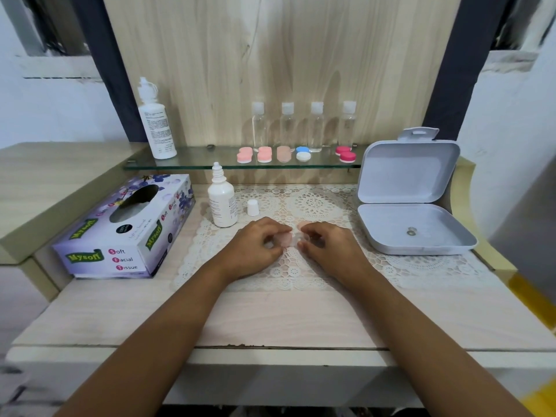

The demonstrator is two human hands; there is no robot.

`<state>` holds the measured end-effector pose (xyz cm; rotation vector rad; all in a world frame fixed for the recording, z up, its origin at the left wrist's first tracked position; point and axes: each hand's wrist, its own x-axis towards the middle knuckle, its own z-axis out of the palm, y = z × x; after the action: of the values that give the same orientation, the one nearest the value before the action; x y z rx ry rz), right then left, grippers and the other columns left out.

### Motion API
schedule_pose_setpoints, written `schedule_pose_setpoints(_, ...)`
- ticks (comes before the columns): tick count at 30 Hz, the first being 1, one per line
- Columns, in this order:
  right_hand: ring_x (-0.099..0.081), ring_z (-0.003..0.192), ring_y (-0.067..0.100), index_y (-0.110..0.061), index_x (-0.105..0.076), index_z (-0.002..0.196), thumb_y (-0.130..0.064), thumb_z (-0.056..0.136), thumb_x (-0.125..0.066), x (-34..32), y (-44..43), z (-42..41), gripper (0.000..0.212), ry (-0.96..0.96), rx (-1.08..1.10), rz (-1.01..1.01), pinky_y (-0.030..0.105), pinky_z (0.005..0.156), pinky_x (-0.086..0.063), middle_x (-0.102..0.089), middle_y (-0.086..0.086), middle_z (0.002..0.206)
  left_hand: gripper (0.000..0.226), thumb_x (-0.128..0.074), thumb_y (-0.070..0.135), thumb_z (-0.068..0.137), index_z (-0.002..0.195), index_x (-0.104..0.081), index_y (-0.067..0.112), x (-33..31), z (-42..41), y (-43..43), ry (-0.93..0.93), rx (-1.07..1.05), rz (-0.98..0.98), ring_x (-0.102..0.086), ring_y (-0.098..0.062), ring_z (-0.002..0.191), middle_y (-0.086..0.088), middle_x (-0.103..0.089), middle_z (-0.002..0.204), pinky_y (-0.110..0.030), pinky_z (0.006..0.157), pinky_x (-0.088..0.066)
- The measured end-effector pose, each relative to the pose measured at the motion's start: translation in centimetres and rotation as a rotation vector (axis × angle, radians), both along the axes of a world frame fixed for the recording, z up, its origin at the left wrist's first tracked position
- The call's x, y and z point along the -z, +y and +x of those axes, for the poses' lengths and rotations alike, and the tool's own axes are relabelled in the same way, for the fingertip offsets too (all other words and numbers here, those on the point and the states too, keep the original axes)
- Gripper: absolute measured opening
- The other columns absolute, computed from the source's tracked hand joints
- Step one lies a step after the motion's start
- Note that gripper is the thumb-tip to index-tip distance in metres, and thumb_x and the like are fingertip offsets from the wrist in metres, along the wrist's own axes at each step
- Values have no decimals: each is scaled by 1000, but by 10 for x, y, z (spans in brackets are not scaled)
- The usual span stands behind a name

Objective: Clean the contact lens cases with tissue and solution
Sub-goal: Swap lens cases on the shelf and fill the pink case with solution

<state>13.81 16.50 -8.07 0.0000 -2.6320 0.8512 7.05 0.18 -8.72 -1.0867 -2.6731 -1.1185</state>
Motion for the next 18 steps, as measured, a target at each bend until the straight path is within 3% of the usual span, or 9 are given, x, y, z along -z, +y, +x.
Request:
schedule_pose_setpoints(2,-59,100,18,-11,-61,119,-21,85,-64,0,0,0,36,1,-5,-3,17,82,-37,-67,6,109,45,-68,30,82,125,-58,21,0,2,0,-24,-12,1,-52,-8,109,8,-52,112,-25,98,-42)
schedule_pose_setpoints(4,-59,99,19,-11,-61,118,-21,85,-64,0,0,0,35,-1,-9,-4,20,84,-39,-67,6,109,48,-68,40,80,123,-56,22,0,3,1,-35,-50,18,-51,-4,102,8,-51,108,-15,87,-40)
schedule_pose_setpoints(7,-59,100,18,-12,-62,118,-22,85,-65,1,0,0,35,3,-7,-5,20,84,-40,-67,5,110,27,-67,30,84,108,-59,20,-1,2,1,-18,-76,38,-52,-6,97,7,-55,102,-9,79,-39)
schedule_pose_setpoints(11,-59,99,18,-11,-61,119,-21,85,-64,0,0,1,36,3,-8,-12,20,84,-39,-66,6,109,36,-61,24,88,123,-57,22,0,1,0,-23,-31,-9,-51,-11,109,4,-55,112,-29,98,-41)
schedule_pose_setpoints(14,-59,96,18,-11,-62,118,-21,85,-64,0,0,1,35,11,-12,-7,21,82,-40,-67,6,106,50,-65,38,83,128,-48,23,-2,4,0,-64,-56,14,-49,-6,103,6,-53,109,-16,85,-39)
schedule_pose_setpoints(16,-59,94,18,-11,-62,117,-21,85,-64,0,0,1,34,17,-16,-2,21,80,-40,-67,7,105,40,-67,37,82,115,-51,20,-2,4,1,-55,-84,34,-50,-4,95,7,-54,103,-7,74,-38)
schedule_pose_setpoints(18,-58,96,19,-10,-62,118,-21,85,-64,-1,0,1,35,18,-18,-4,21,81,-39,-67,7,106,27,-65,31,85,106,-56,17,-3,4,1,-37,-86,37,-52,-7,97,5,-57,104,-8,73,-38)
